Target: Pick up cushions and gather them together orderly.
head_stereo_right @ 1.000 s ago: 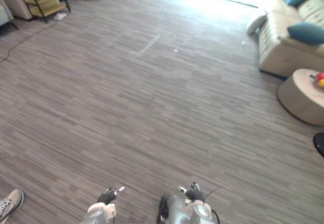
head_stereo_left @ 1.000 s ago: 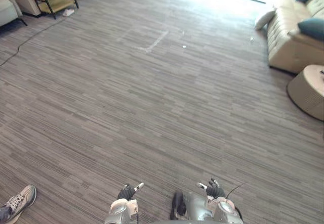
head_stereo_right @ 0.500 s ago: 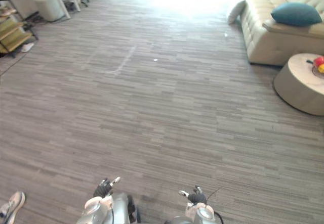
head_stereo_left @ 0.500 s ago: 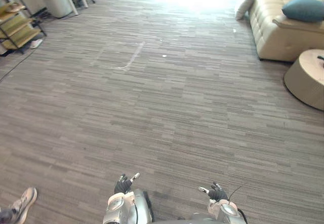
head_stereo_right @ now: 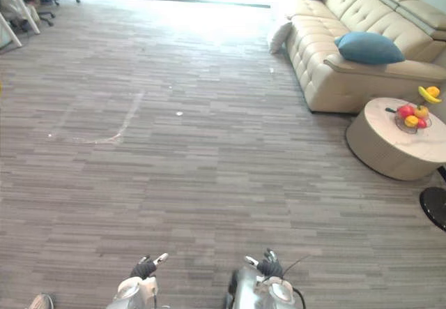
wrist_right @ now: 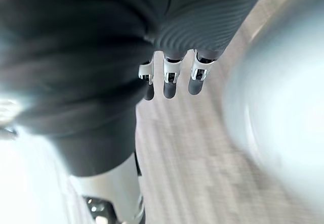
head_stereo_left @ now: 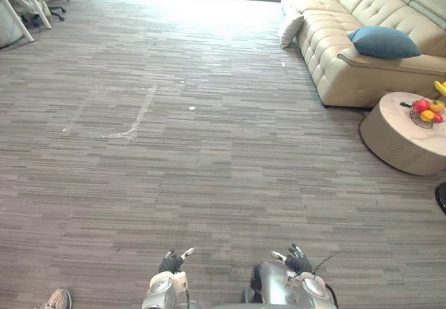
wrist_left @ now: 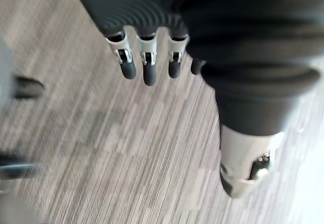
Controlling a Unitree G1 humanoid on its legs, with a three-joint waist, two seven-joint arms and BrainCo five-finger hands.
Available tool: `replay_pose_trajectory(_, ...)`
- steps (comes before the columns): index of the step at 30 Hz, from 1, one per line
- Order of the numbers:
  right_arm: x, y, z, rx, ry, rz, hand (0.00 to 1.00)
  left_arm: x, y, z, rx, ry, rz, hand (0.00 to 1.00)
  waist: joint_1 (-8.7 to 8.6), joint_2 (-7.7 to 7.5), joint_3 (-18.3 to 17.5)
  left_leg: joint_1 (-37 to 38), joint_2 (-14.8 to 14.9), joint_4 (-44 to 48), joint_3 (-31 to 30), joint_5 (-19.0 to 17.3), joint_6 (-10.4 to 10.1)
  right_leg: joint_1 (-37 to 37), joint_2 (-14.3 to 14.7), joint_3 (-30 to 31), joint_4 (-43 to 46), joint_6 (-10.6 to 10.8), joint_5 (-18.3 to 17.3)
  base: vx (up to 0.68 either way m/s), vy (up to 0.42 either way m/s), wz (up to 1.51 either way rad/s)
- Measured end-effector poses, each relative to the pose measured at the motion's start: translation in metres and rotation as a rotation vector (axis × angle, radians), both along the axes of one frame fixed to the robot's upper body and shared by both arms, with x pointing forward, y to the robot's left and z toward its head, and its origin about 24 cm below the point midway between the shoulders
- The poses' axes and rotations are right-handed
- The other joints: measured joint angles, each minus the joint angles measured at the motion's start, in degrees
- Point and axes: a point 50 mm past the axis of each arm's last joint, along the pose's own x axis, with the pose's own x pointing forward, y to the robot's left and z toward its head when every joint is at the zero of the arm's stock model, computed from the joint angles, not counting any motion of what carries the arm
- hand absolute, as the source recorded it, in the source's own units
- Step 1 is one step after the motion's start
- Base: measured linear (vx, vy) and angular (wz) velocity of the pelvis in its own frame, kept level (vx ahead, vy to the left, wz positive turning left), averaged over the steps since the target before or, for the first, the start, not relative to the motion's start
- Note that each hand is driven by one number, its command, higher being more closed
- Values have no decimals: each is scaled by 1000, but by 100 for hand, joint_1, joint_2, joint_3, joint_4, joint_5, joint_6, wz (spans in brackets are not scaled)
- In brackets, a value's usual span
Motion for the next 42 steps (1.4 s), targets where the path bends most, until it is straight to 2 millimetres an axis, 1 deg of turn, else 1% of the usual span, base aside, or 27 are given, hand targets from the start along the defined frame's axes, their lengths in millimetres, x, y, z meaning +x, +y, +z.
replay_pose_trajectory(1, -2, -2, -1, -2, 7, -6, 0, -1, -3, -1, -7, 2, -4, 0, -33, 0, -1, 204, -28, -111, -100, -75, -9, -7, 6, -4, -639, 3, 259, 719, -142, 85)
replay_pose_trajectory(2, -12, -8, -4, -12, 36, -18, 0, -5, -7, -2, -19, 6, 1, 0, -58, 11, 2, 491, -53, -169, -320, -171, -36, -95, 33, 238, -579, -345, 763, 746, -156, 65)
replay_pose_trajectory(3, -10, -11, -3, -24, 34, -5, 0, -5, -7, -1, -22, 2, 9, 0, -64, 36, -11, 541, -6, -7, -392, -164, -46, -157, 89, 374, -252, -549, 854, 741, -207, 33)
replay_pose_trajectory(5, -1, -16, 1, -41, 13, 10, 0, -6, -9, -2, -25, 7, 12, 0, -63, 341, 3, 130, 341, 1337, -479, -117, -125, -59, 213, 304, 165, -660, 442, 633, -217, -9)
replay_pose_trajectory(6, 1, -20, 3, -52, 6, 12, 0, -5, -7, -1, -25, 4, 25, 0, -82, 508, 36, -478, 614, 2820, -617, 313, -688, 134, 362, 269, 185, -700, 177, 694, -223, -21)
replay_pose_trajectory(7, 4, -24, 5, -64, -3, 16, 0, -4, -2, -1, -22, -4, 53, 0, -53, 633, 112, -1159, 882, 4233, -860, 1208, -1114, 423, 561, 291, 119, -763, -55, 840, -219, -27)
replay_pose_trajectory(8, 6, -25, 5, -68, -2, 15, 0, -3, 1, 0, -20, -10, 73, 0, -35, 688, 188, -1562, 1064, 5125, -890, 1256, -1167, 679, 714, 300, 30, -796, -201, 703, -145, -38)
replay_pose_trajectory(9, 9, -23, 5, -68, 2, 19, 0, 1, 6, 3, -13, -31, 97, 0, 13, 741, 336, -2047, 1251, 6036, -837, 992, -945, 1231, 915, 421, -150, -887, -427, 788, -95, -43)
replay_pose_trajectory(10, 9, -16, 3, -57, 16, 39, 0, 5, 11, 6, 1, -56, 99, 0, 94, 576, 429, -2455, 1270, 6275, -719, 698, -812, 1752, 942, 493, -390, -901, -567, 625, -62, -47)
replay_pose_trajectory(12, 5, -2, -1, -33, 39, 80, 0, 8, 23, 10, 30, -89, 107, 0, 231, 378, 338, -3119, 1271, 5626, -285, 371, -709, 2453, 941, 667, -951, -829, -685, 672, -50, -46)
replay_pose_trajectory(15, 6, 15, -3, 8, 37, 97, 0, 11, 24, 14, 36, -120, 120, 0, 357, 325, 301, -3796, 1127, 2984, 127, 393, -647, 3317, 896, 970, -1782, -474, -716, 685, 56, -50)
replay_pose_trajectory(18, 4, 25, -6, 27, 58, 118, 0, 4, 27, 12, 49, -109, 133, 0, 499, 299, 161, -4045, 861, 1102, -35, 1284, -744, 4011, 734, 1371, -2358, -109, -961, 773, 242, -72)
replay_pose_trajectory(19, -1, 29, -8, 37, 76, 120, 0, 0, 34, 11, 66, -97, 135, 0, 581, 163, 22, -4004, 698, 1251, -9, 1950, -391, 4148, 527, 1551, -2356, -11, -1029, 826, 314, -69)
replay_pose_trajectory(20, -2, 34, -9, 53, 74, 119, 0, 0, 40, 12, 82, -97, 134, 0, 586, -27, -58, -4048, 553, 1427, 69, 1725, -157, 4090, 315, 1592, -2179, -3, -1015, 832, 322, -41)
replay_pose_trajectory(22, -12, 35, -12, 64, 97, 97, 0, -1, 44, 12, 87, -94, 140, 0, 587, -218, -134, -3931, 328, 1940, 141, 1194, 55, 3770, -6, 1666, -1052, 471, -698, 815, 346, 2)
replay_pose_trajectory(24, -15, 32, -13, 59, 103, 88, 0, -5, 45, 10, 87, -73, 135, 0, 556, -277, -114, -3255, 85, 1973, 184, 618, 126, 2806, -204, 1914, 1569, 781, 268, 811, 357, 9)
replay_pose_trajectory(26, -9, 28, -8, 42, 64, 91, 0, -7, 41, 6, 76, -40, 115, 0, 413, -145, -45, -2310, -26, 1659, 122, 203, 147, 1902, -196, 1716, 3157, 589, 71, 619, 217, 2)
replay_pose_trajectory(28, -2, 23, -3, 28, 27, 91, 0, -9, 34, 3, 64, -19, 88, 0, 347, 48, -47, -1549, -22, 1123, 113, 4, 134, 1098, -159, 1164, 3118, 324, -350, 571, 138, -5)
replay_pose_trajectory(30, 3, 20, 1, 21, -9, 84, 0, -7, 30, 3, 55, -20, 81, 0, 268, 42, -14, -1015, -23, 753, 46, -87, 32, 528, -171, 544, 2332, 141, -534, 606, 73, 21)
replay_pose_trajectory(34, 2, 8, 1, 6, -12, 35, 0, -1, 7, 2, 9, -21, 37, 0, 145, 20, -16, 6, -62, 151, -298, -463, -103, 49, 14, -88, -749, 70, 237, 671, -53, 55)
replay_pose_trajectory(35, 3, 4, 2, -5, -13, 38, 0, -4, 4, 1, 8, -13, 26, 0, 120, 35, -7, 241, -83, 132, -426, -521, -86, 6, 90, 124, -633, -275, 641, 800, -139, 45)
replay_pose_trajectory(36, 3, 2, 2, -12, -7, 46, 0, -3, 0, 1, -2, -14, 26, 0, 45, 90, -59, 306, 35, 476, -573, -516, -94, -3, 158, 331, -216, -653, 783, 955, -182, 35)
replay_pose_trajectory(37, 5, -5, 3, -33, -12, 52, 0, -7, -5, -1, -18, 0, 24, 0, 36, 337, -116, 35, 261, 1452, -628, -438, -222, 121, 181, 182, 102, -643, 382, 936, -188, 21)
replay_pose_trajectory(38, 6, -7, 4, -38, -13, 53, 0, -6, -7, -1, -24, 0, 21, 0, 32, 389, -119, -225, 345, 2110, -649, -267, -484, 192, 196, 157, 173, -635, 216, 758, -164, 10)
replay_pose_trajectory(40, 11, -13, 8, -58, -30, 58, 0, -4, -4, 0, -25, -7, 49, 0, 29, 645, 43, -1403, 761, 4766, -951, 1364, -1218, 863, 401, 98, -41, -630, -191, 674, -121, -2)
replay_pose_trajectory(41, 11, -14, 7, -60, -25, 56, 0, -3, -2, 0, -25, -10, 65, 0, 31, 703, 105, -1786, 954, 5562, -934, 1395, -1187, 1173, 502, 91, -176, -637, -305, 715, -43, -13)
replay_pose_trajectory(42, 9, -11, 5, -48, -4, 52, 0, 0, 3, 2, -18, -29, 88, 0, 67, 696, 183, -2247, 1164, 6318, -837, 1157, -944, 1738, 553, 112, -387, -631, -445, 670, 10, -10)
